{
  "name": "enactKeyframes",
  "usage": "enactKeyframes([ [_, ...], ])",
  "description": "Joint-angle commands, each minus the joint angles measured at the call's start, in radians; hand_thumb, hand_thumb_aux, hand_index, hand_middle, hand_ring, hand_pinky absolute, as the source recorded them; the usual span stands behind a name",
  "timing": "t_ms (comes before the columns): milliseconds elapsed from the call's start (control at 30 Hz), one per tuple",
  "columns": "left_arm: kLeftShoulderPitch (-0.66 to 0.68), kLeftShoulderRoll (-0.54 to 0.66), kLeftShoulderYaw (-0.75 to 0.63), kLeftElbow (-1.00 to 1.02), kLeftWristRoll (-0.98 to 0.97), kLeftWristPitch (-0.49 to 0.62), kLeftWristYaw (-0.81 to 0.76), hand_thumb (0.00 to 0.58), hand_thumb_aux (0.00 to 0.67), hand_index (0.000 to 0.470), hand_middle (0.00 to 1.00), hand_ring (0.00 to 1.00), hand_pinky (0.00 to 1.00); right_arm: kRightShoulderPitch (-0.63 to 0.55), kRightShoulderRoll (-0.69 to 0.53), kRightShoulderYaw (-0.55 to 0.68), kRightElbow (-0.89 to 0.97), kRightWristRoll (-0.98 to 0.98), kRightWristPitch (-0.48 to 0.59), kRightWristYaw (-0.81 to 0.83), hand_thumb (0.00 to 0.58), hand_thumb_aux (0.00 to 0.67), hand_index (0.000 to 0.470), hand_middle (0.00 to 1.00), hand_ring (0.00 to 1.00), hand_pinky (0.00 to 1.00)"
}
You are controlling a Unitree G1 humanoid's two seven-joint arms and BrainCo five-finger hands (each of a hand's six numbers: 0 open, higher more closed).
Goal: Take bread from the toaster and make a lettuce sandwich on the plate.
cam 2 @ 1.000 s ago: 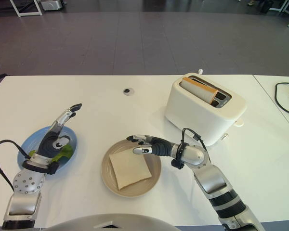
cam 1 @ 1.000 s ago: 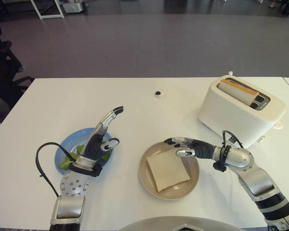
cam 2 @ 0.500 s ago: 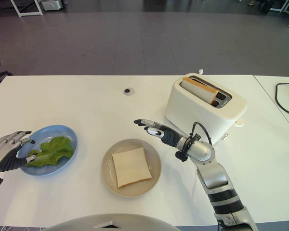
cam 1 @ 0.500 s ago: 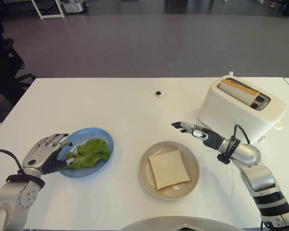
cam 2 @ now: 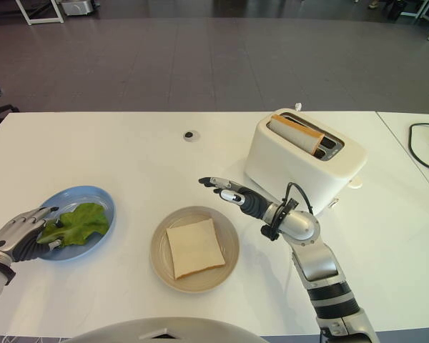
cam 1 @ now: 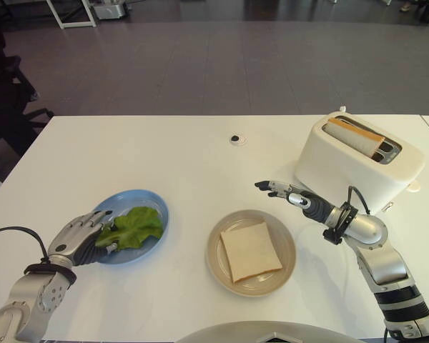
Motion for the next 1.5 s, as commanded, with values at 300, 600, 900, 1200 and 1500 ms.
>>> enactKeyframes([
  [300, -0.002, 0.038, -0.082, 0.012, 0.004, 0.025, 0.002, 0.509, 0.436, 0.306, 0.00, 0.00, 0.00, 0.001, 0.008, -0.018, 0.000, 0.013, -0.004, 0.022, 0.000, 0.000, 0.000, 0.00, 0.00, 0.00],
  [600, -0.007, 0.057, -0.103, -0.009, 0.011, 0.053, 0.006, 0.580, 0.670, 0.470, 0.00, 0.00, 0.00, -0.003, 0.021, -0.025, 0.000, 0.014, -0.003, 0.020, 0.000, 0.000, 0.000, 0.00, 0.00, 0.00],
  [900, 0.007, 0.057, -0.048, -0.064, -0.068, 0.043, 0.013, 0.580, 0.670, 0.470, 0.00, 0.00, 0.00, -0.005, 0.033, -0.030, 0.010, 0.007, -0.011, 0.014, 0.000, 0.000, 0.000, 0.00, 0.00, 0.00],
  [1200, 0.075, 0.007, 0.152, -0.273, -0.546, -0.092, -0.167, 0.580, 0.670, 0.470, 0.00, 0.00, 0.00, -0.026, 0.050, -0.073, 0.070, 0.008, -0.039, -0.016, 0.000, 0.000, 0.000, 0.00, 0.00, 0.00],
  [1500, -0.131, -0.176, -0.245, -0.457, -0.574, -0.008, -0.325, 0.580, 0.670, 0.470, 0.00, 0.00, 0.00, -0.022, 0.059, -0.132, 0.103, 0.022, -0.059, -0.041, 0.000, 0.000, 0.000, 0.00, 0.00, 0.00],
])
